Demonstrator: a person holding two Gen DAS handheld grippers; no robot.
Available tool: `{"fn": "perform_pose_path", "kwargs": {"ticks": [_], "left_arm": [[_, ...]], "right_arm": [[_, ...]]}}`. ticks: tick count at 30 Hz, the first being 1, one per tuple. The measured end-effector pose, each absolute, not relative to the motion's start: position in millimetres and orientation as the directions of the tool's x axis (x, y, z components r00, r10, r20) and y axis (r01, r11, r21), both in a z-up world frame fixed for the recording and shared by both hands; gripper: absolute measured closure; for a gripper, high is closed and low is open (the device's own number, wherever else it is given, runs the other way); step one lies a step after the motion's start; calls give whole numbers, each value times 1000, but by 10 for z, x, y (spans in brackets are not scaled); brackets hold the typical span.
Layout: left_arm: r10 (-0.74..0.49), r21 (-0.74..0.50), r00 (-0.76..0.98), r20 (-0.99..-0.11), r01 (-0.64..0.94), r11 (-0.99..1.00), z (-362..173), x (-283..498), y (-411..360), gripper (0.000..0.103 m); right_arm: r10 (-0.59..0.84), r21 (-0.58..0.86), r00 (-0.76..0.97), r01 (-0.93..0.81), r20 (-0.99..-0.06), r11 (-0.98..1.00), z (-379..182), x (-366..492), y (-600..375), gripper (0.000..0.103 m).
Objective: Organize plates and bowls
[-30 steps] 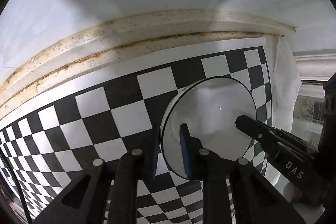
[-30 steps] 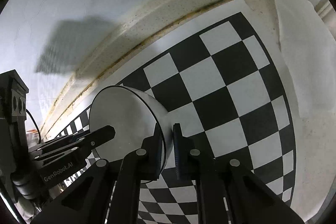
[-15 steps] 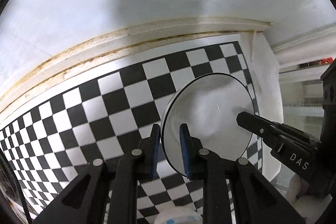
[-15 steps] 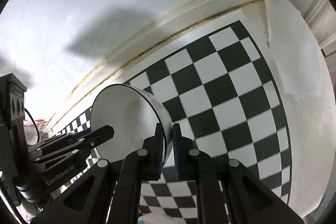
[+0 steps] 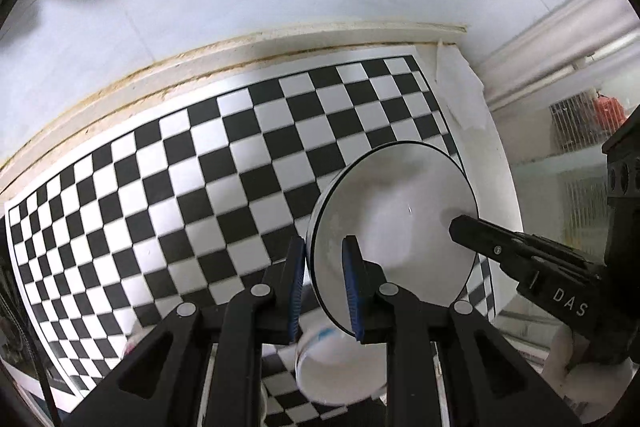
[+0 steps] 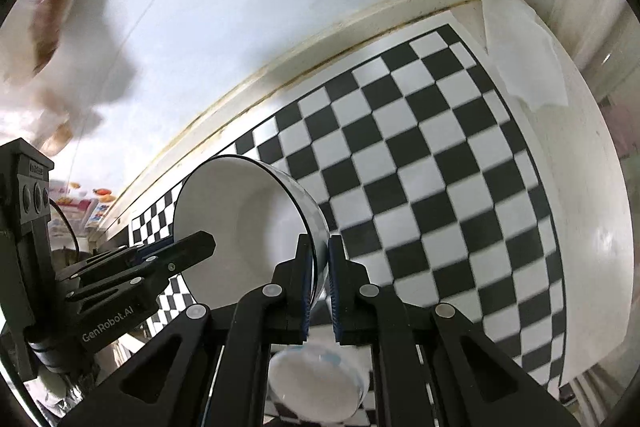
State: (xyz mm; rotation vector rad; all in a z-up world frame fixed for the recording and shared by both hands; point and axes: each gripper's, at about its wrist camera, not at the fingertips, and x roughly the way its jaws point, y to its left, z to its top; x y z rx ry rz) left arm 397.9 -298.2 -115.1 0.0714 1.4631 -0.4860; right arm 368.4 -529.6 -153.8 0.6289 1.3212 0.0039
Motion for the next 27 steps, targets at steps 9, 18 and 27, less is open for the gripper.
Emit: {"fn": "perform_pose_path", "kwargs": {"ticks": [9,18,27], "left_arm": [[-278,-240,46,-959,382,892,-1029,3414,-2712,87],[-254,-247,-32,-967,370,896,-1412,2929,-2535,87],[-209,-221,-73,-975,377,899,-1736,2780,-2609,87]], "right_arm": [[343,437,307,326,-888,839,-1290,3046,-4993,94],[371,443,256,347,-893,827,-1632,2447,-4755,94],[386,428,186,393,-904,814,-2080,2138,-4712,94]]}}
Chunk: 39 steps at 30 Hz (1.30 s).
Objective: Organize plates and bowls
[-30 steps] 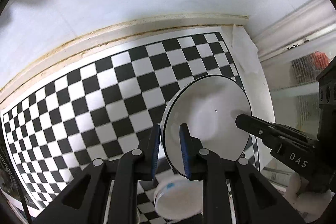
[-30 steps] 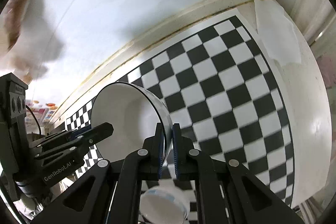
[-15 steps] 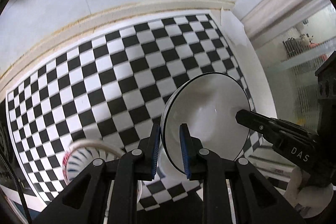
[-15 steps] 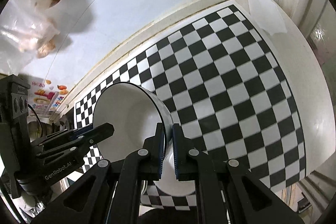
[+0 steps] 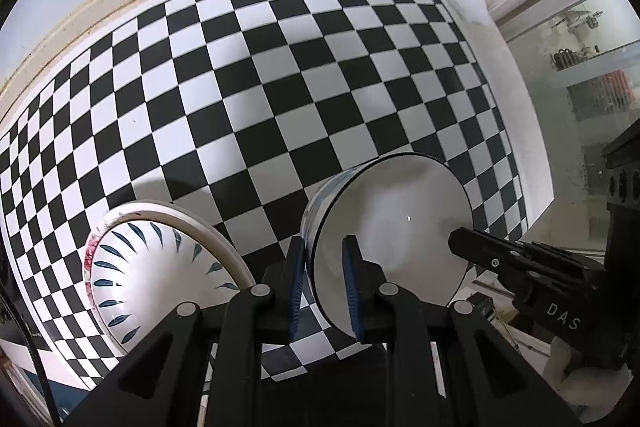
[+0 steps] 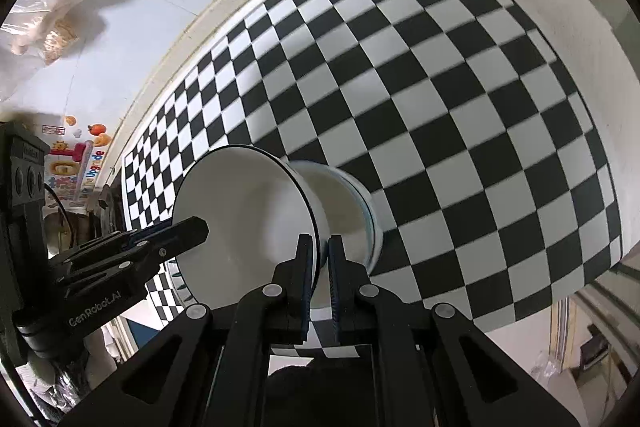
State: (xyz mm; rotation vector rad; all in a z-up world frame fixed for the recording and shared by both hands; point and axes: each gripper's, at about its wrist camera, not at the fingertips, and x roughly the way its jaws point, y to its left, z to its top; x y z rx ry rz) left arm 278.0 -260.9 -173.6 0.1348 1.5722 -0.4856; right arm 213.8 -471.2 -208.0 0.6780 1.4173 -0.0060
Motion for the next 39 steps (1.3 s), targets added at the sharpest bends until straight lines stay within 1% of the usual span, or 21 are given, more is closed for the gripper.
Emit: {"fn": "perform_pose_path", "kwargs": {"ticks": [14,36,39], "left_arm": [[-178,-203,-101,-979,388,899,-1937,2778,-2706,87],[-144,-167,-86,-986,407,898,-1943,2746,-2742,87],[-143,-167,-90,-986,404,899,-1944,2743,-2736,87]], "right_arm": [[367,389,133,402,-921,829,-2237,2190,-4760,94],[356,370,110,402,-928,838,-2263,2214,-4748,94],[356,369,109,401,-928,839,-2268,2220,-4741,91]]}}
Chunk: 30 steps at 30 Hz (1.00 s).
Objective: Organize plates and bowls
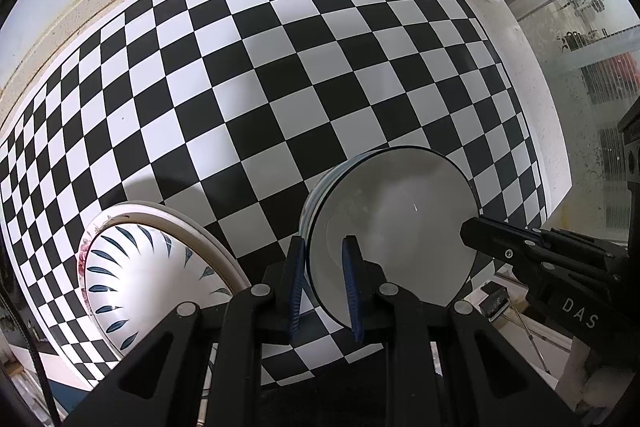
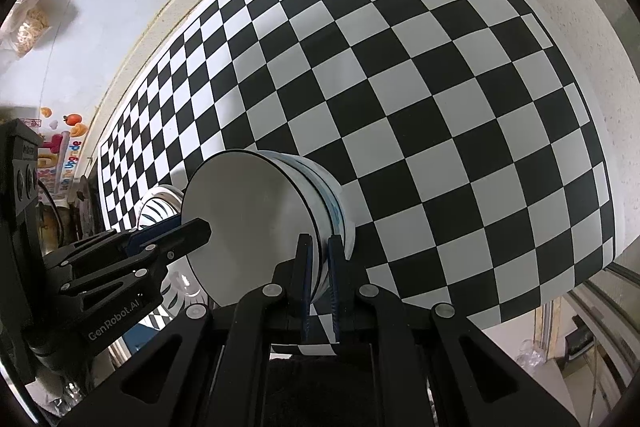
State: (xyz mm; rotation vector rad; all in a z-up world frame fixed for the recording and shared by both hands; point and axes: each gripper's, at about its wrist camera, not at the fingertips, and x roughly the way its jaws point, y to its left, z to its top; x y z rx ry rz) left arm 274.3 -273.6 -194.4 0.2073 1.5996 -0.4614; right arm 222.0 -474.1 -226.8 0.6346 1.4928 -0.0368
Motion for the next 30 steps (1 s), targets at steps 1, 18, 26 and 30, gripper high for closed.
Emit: {"fn": "perform_pose_path", "kwargs": {"ticks": [1,18,26,30], "left_arm": [[-143,-167,-90,-986,402,900,-1939,2741,-2732,86],[-156,-101,105,-982,405,909,-1278,2425,-2422,53],[-206,-102,240,-949,384,918,-716,2132,-2221,22],[-219,-92,311,-925,378,921,-388,1964,-2101,22]], "right_arm": [[356,368,108,403,-928,838,-2270,2222,-4736,91],[256,298,173,293,-951,909,-1674,1992,-4421,34],[199,269,270,253,-942,929,-1065,1656,-4251,20],[190,274,314,247,-930,930,-783,1479,-4180,18]]}}
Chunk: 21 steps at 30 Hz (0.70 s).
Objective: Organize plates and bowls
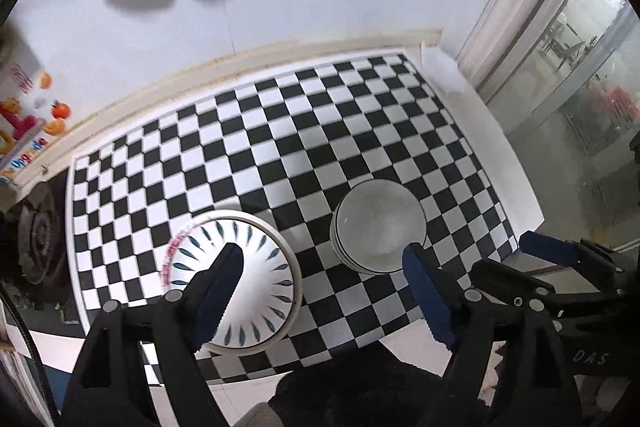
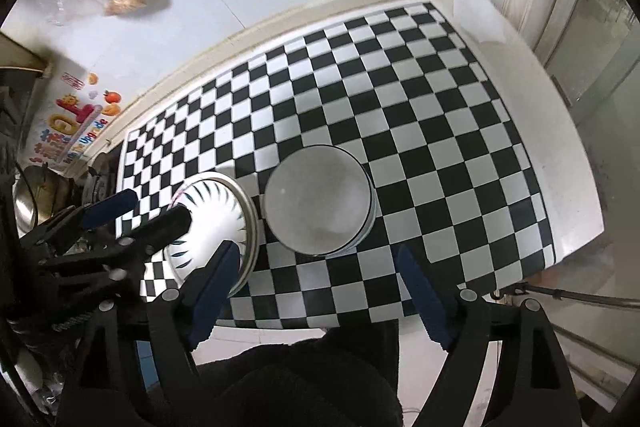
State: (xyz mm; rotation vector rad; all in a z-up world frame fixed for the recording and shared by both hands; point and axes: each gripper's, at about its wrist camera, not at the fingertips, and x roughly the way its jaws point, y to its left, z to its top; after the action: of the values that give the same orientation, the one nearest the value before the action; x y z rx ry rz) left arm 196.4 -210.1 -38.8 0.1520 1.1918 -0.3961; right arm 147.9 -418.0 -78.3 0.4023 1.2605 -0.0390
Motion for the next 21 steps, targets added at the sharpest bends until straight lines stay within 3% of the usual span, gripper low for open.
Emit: {"fn": "perform_pose_path", "kwargs": {"ticks": [11,21], "left_arm": [[-249,-66,416,-875,408,911,260,1561,-1984,22],[-256,-49,471,-844,407,912,532,1352,-1927,22]], "right_arm": [[101,214,447,208,-889,955,37,1064,-3988,16],[68,185,491,194,-869,963,427,844,-3939,16]]}}
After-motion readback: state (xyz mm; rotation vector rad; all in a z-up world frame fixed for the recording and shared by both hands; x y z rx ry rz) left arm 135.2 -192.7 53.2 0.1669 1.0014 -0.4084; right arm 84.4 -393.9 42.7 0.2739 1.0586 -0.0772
